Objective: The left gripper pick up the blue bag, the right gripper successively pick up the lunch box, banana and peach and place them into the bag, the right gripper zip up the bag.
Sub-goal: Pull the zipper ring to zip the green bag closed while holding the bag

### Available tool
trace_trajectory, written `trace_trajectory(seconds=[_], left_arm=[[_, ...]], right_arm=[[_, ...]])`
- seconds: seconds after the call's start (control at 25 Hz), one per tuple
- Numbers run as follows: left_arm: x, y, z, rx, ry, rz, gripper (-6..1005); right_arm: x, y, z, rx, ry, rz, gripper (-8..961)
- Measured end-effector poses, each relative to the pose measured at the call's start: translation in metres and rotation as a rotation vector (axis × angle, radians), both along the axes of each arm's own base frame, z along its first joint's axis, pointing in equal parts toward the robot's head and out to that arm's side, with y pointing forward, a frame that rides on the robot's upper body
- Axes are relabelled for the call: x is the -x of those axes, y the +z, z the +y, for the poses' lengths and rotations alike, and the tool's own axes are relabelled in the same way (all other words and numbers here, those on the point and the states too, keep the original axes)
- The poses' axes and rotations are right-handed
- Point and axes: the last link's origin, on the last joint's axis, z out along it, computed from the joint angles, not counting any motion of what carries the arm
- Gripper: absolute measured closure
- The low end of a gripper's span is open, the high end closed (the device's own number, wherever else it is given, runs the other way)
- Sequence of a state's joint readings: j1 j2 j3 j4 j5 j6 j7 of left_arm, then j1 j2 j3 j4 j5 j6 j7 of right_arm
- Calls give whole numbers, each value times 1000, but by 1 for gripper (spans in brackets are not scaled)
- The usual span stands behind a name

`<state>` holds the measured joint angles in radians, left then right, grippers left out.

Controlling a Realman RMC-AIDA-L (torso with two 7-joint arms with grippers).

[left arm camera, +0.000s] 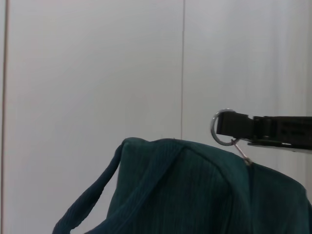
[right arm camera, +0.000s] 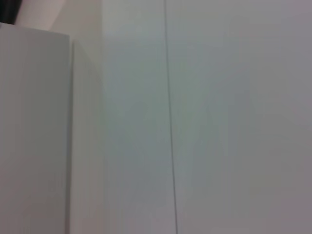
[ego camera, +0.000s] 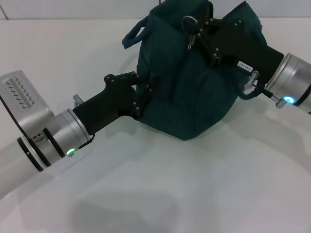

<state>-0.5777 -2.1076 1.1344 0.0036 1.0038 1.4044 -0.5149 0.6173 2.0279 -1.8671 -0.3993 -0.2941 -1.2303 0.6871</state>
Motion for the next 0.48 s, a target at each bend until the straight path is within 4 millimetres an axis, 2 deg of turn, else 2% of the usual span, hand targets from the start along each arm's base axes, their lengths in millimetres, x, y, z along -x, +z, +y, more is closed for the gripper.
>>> trace_trajectory(seconds=[0.48], left_arm=[[7, -5, -11, 17, -76, 99, 883]], right_arm=[[-17, 12, 3, -46, -75, 36, 947]])
